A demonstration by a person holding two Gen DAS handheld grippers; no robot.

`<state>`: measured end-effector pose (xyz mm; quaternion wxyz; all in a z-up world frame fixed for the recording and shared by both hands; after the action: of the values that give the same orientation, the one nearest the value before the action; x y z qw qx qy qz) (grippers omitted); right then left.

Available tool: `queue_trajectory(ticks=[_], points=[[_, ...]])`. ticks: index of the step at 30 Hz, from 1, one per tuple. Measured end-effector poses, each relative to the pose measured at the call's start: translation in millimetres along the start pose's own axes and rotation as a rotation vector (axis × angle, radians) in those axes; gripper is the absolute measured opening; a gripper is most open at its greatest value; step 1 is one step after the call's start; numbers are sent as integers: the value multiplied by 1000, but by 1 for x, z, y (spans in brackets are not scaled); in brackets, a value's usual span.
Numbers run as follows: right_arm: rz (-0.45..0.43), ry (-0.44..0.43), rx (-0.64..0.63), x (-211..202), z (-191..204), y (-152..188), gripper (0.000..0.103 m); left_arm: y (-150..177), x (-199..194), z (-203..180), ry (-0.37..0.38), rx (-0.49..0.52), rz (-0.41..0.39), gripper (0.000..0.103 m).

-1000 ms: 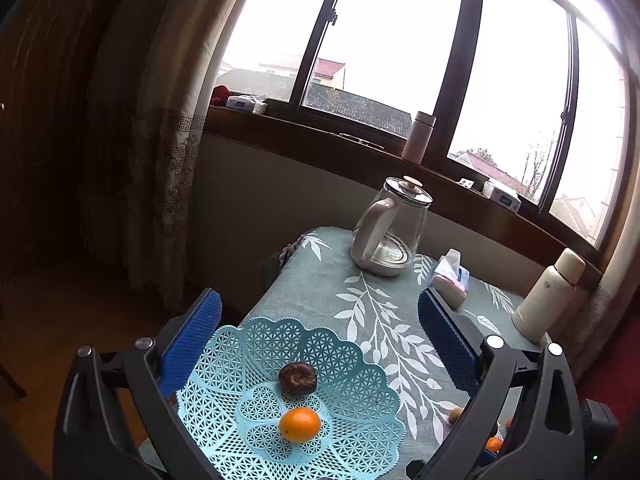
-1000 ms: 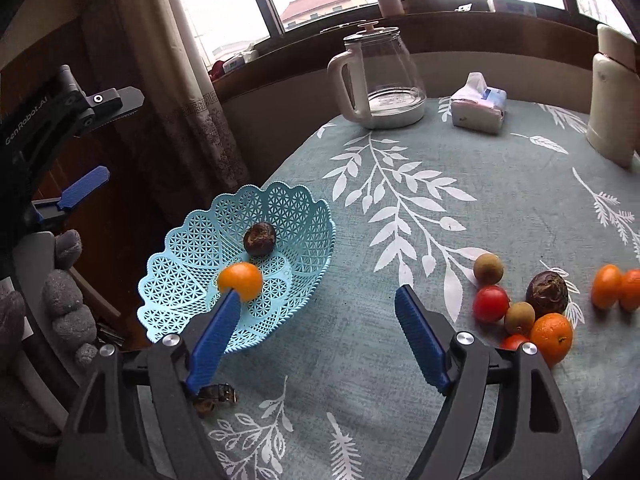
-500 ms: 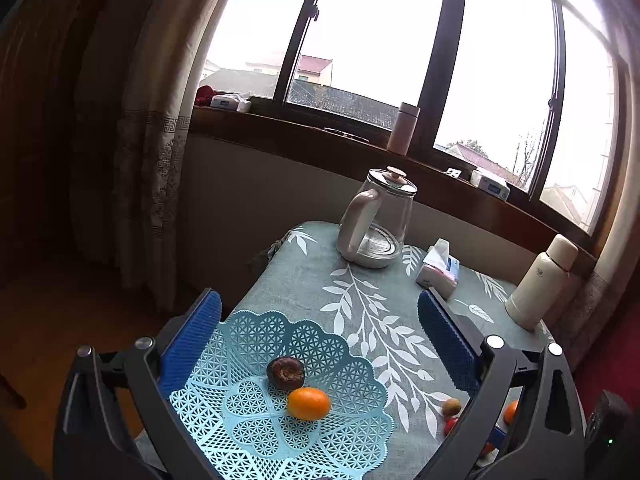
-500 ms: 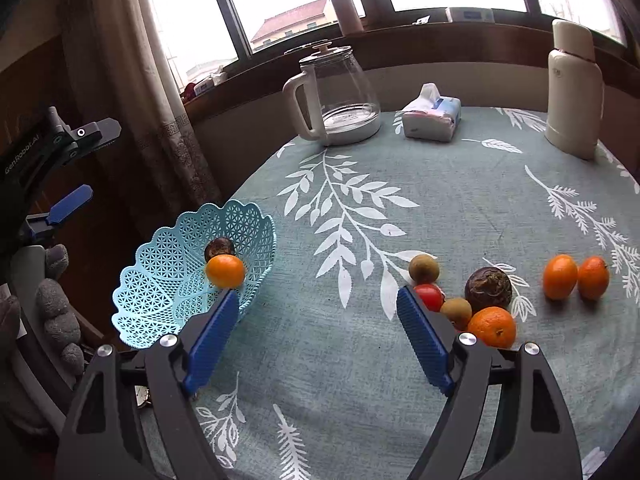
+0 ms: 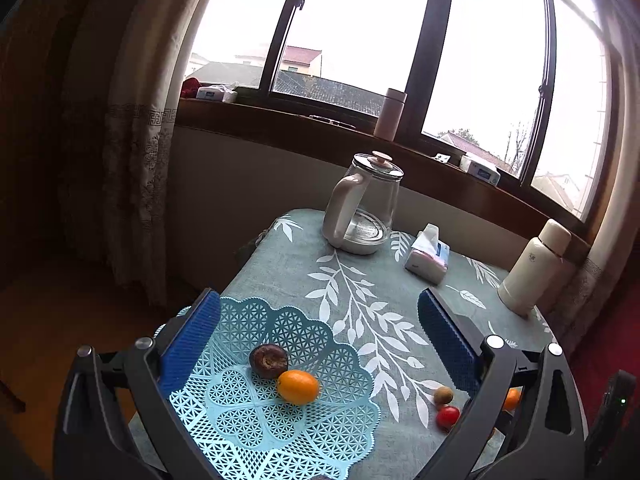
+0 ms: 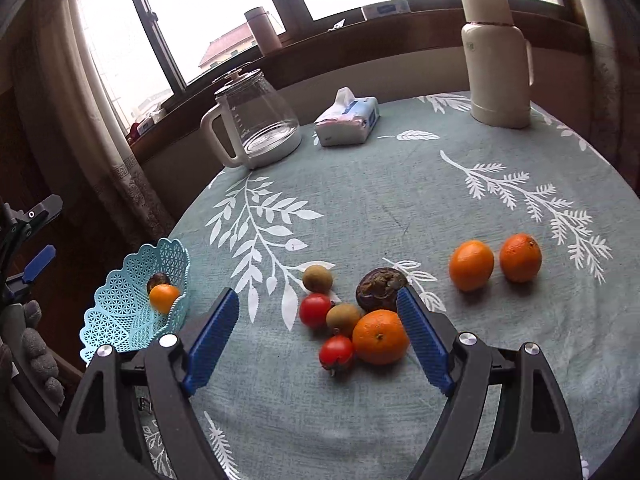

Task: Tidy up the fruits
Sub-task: 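Move the left tool back from the basket toward the fruit pile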

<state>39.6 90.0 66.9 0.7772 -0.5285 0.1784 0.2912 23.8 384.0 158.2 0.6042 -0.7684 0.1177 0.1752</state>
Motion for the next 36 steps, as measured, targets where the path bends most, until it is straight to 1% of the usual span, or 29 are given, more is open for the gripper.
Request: queue_trajectory(ticks=[7,9,12,18,23,30,36], points=[[-9,91,63,1,-36,-3,81,8,7,-13,18,30,26,100],[6,112,69,5,-42,-1,81,10,9,-17,24,42,33,100],[40,115,76,13,-47,3,81,15,11,-23,33,59,43,100],[96,136,9,28,-38,12,81,21,14,-36,53,95,62,100],[126,223,-75,38,-33,20,81,25,17,-46,65,125,74,100],[120,240,-119,37,-31,19,81,32,20,-56,79,157,92,100],[90,268,-104,26,-41,13,81,36,21,-64,90,186,102,100]])
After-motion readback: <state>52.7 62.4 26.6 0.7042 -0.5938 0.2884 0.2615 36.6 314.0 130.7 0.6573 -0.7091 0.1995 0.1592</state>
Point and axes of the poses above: each gripper's, at about its wrist camera, not at the fingertips, and x roughly the way its jaws point, z to its left, y to its underside, the point moved 1 cm from there along x, roughly the way its jaws point, and after that the axes turned 2 degrees about x, right-handed, at the moved point
